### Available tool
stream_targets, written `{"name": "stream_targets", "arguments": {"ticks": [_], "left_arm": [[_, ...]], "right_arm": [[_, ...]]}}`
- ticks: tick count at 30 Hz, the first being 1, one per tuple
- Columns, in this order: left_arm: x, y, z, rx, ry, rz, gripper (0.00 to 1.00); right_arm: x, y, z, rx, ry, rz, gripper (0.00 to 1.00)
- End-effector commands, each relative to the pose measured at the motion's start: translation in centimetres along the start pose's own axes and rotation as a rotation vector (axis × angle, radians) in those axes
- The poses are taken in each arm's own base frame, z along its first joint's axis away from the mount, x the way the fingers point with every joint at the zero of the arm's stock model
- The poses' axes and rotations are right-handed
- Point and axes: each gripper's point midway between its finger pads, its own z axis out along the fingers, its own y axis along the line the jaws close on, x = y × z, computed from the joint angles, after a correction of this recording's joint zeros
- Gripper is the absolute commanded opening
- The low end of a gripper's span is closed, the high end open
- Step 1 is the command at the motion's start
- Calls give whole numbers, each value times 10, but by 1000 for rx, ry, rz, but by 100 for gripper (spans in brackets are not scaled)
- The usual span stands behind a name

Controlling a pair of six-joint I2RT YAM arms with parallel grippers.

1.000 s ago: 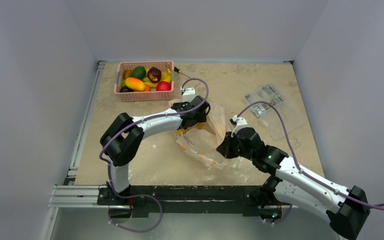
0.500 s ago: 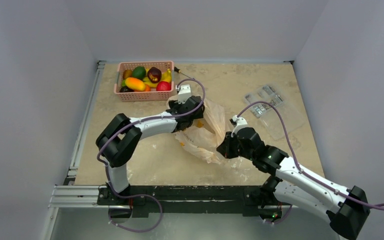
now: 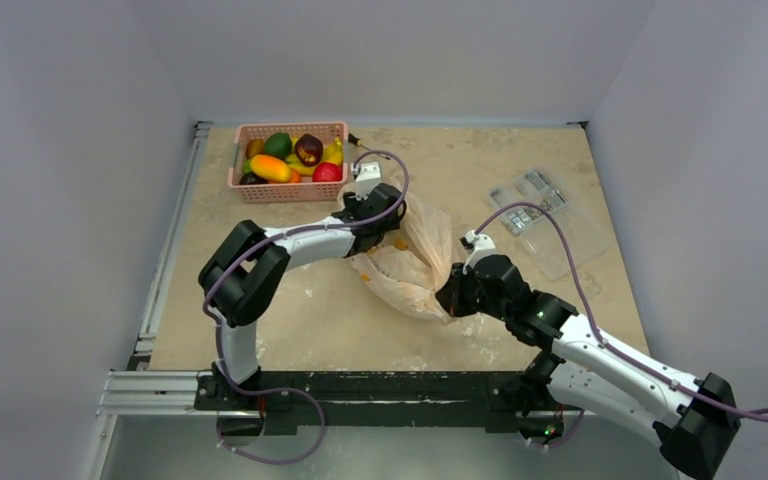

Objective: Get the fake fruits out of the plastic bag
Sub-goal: Take out the fake fruit from the plastic bag.

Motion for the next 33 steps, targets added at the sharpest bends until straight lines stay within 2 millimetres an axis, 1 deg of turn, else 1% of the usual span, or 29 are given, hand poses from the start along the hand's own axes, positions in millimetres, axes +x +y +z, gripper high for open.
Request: {"name": "stream_targets", "arguments": {"ticks": [1, 4, 9, 12, 15, 17, 20, 23, 25, 27, 33], "left_arm": [[-21, -5, -10, 72, -38, -50, 54], [-21, -5, -21, 109, -25, -61, 40], [-13, -7, -38, 184, 21, -66, 28], [-9, -17, -50, 264, 67, -64, 23], [-2, -28, -67, 357, 123, -69, 20], [8, -29, -79, 407, 166, -88, 18], [16, -31, -97, 486, 198, -110, 17], [28, -35, -119, 581, 270, -107, 16], [34, -39, -138, 657, 318, -103, 16], [33, -42, -159, 736, 332, -112, 15], [28, -39, -216, 918, 367, -126, 15]], "right_arm": [[-3, 6, -2, -31, -9, -14, 0], [-4, 6, -1, -31, -10, -14, 0], [-3, 6, -1, -32, -8, -14, 0], [-3, 6, -1, -31, -8, -12, 0], [-3, 6, 0, -30, -6, -12, 0], [-3, 6, 1, -28, -7, -13, 0], [-4, 5, 2, -24, -9, -10, 0], [-5, 6, 4, -21, -9, -7, 0], [-4, 5, 7, -16, -4, -3, 0], [-4, 5, 9, -10, -2, 3, 0], [-1, 0, 18, 17, 10, 27, 0]]}}
